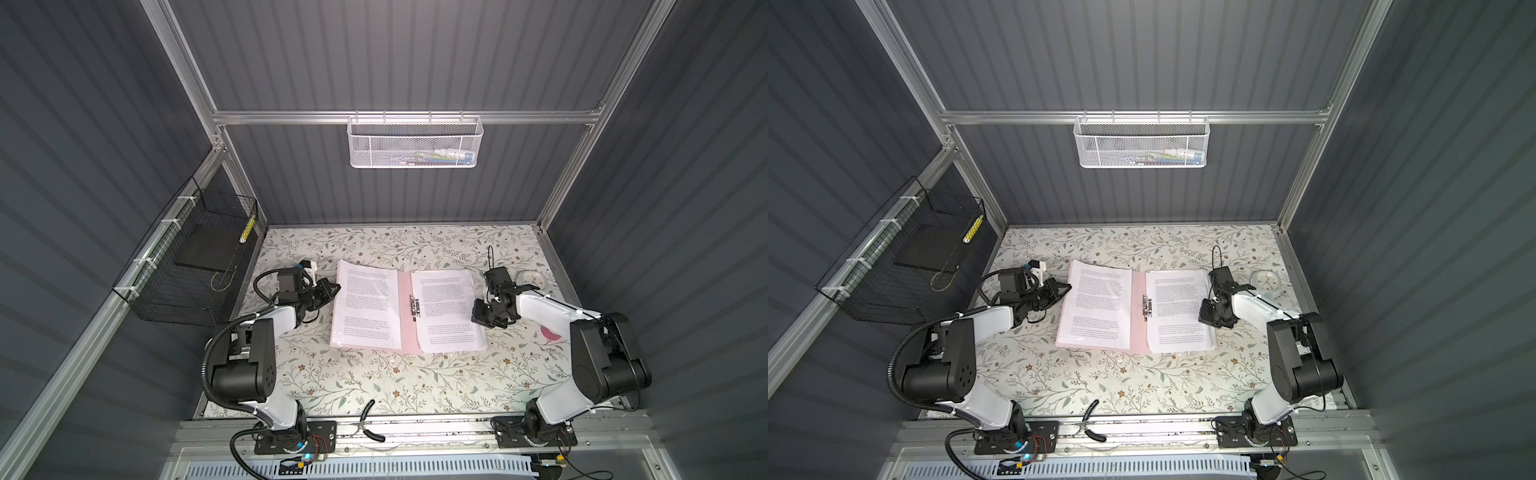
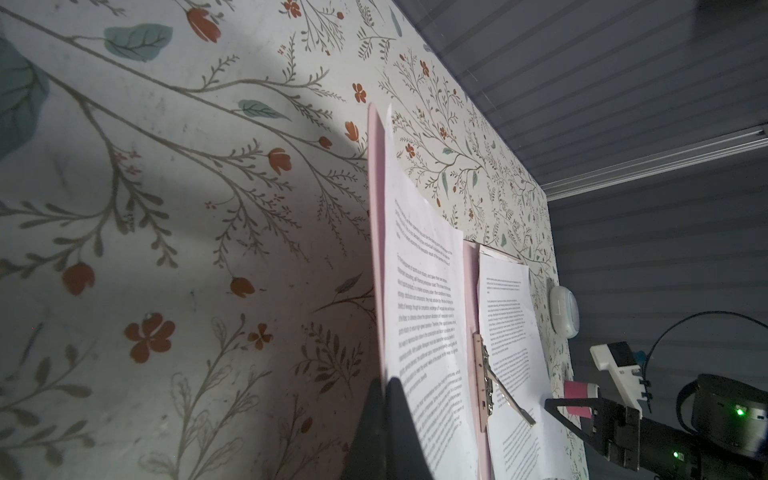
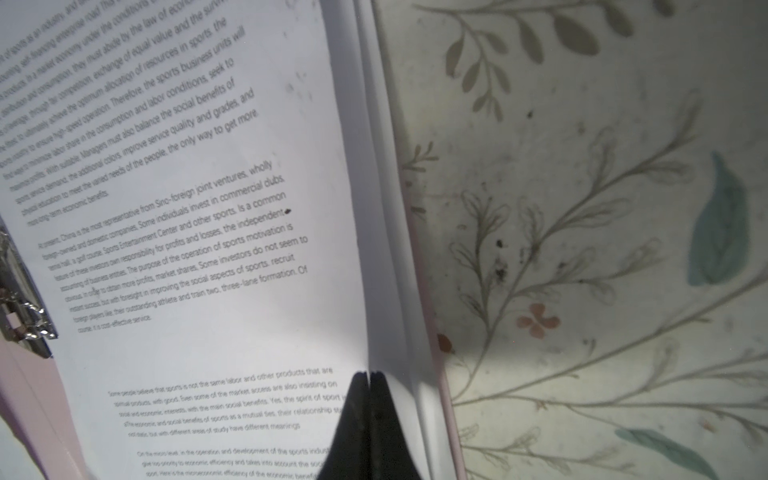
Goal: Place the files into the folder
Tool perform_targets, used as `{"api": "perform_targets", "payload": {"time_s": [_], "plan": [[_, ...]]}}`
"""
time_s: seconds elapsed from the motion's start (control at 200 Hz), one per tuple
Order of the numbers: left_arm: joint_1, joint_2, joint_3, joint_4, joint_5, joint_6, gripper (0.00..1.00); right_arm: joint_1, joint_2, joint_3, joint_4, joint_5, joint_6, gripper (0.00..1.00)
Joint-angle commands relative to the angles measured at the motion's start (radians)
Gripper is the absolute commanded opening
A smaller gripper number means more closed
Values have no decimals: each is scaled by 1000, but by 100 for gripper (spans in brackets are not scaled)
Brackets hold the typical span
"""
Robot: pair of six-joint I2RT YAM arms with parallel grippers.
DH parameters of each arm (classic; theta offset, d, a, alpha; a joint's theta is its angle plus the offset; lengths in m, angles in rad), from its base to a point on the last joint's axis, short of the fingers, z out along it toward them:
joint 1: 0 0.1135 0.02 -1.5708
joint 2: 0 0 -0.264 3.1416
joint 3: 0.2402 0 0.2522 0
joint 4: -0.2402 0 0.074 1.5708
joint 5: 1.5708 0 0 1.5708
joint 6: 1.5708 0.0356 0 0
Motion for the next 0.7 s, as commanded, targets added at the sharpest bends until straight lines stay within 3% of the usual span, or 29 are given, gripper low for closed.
{"api": "perform_targets", "payload": {"time_s": [0.0,0.696], "plan": [[-5,10,-3,1,0,13,0,-2,-30,-23,1,0,17,0],[-6,13,-2,-4,-6,16,0,-2,15,-27,62,-38,50,0]]}}
